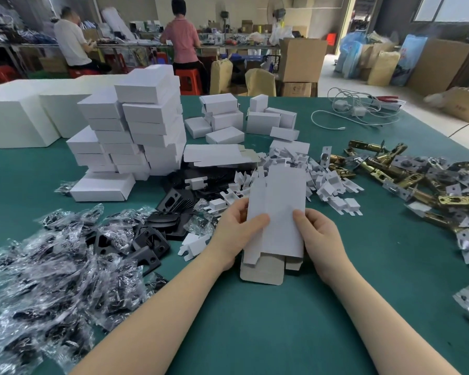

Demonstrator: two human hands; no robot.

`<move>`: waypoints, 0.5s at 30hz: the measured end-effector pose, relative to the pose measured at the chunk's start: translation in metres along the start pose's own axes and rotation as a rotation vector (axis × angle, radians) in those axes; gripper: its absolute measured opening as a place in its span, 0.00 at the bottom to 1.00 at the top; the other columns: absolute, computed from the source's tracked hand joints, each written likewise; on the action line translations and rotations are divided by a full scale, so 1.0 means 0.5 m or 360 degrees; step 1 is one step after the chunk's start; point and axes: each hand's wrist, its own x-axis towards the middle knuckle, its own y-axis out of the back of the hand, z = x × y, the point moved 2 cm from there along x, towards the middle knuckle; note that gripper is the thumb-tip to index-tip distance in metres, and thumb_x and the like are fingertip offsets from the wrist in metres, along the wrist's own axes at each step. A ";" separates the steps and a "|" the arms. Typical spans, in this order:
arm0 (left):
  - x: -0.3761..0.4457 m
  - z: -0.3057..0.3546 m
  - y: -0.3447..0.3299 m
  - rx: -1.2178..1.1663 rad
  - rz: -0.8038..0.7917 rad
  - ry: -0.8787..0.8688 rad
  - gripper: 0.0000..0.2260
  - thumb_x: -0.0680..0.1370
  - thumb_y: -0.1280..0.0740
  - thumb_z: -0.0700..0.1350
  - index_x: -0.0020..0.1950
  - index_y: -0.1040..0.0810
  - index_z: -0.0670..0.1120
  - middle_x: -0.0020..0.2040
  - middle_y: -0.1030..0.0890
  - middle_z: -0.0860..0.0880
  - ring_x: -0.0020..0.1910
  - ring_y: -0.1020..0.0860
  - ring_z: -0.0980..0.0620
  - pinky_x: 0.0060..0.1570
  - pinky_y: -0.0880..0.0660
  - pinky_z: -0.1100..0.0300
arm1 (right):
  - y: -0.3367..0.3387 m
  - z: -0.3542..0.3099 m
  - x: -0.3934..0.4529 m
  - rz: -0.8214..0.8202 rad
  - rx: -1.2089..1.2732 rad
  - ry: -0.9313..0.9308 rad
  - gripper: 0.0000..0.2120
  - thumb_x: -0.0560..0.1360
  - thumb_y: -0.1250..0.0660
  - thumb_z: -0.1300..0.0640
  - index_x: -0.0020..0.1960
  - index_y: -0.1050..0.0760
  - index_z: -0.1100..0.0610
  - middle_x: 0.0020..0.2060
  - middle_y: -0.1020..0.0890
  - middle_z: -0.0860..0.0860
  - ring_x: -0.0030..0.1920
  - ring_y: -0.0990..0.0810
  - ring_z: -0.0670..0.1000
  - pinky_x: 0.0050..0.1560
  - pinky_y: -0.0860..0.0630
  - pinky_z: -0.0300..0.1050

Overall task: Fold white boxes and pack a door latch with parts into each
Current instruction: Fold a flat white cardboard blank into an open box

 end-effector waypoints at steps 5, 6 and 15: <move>-0.007 0.004 -0.010 0.0364 0.0268 -0.0181 0.08 0.77 0.32 0.52 0.46 0.22 0.47 0.44 0.16 0.46 0.41 0.20 0.52 0.41 0.24 0.53 | -0.009 0.001 -0.004 0.0015 -0.0105 0.0094 0.11 0.81 0.37 0.54 0.43 0.21 0.54 0.36 0.16 0.45 0.35 0.20 0.42 0.34 0.24 0.36; -0.009 0.006 -0.010 0.0439 0.0279 -0.0235 0.07 0.79 0.32 0.51 0.45 0.22 0.48 0.41 0.16 0.50 0.39 0.21 0.55 0.38 0.25 0.57 | -0.011 0.001 -0.004 0.0056 -0.0151 0.0109 0.12 0.81 0.38 0.53 0.42 0.22 0.57 0.33 0.18 0.45 0.33 0.23 0.43 0.33 0.26 0.36; -0.018 0.009 -0.018 0.0728 0.0250 -0.0390 0.10 0.77 0.38 0.56 0.52 0.25 0.52 0.47 0.18 0.53 0.47 0.20 0.55 0.47 0.22 0.55 | -0.016 0.006 0.000 0.0245 -0.0536 0.0247 0.19 0.82 0.42 0.51 0.40 0.30 0.64 0.31 0.28 0.51 0.31 0.35 0.46 0.29 0.36 0.35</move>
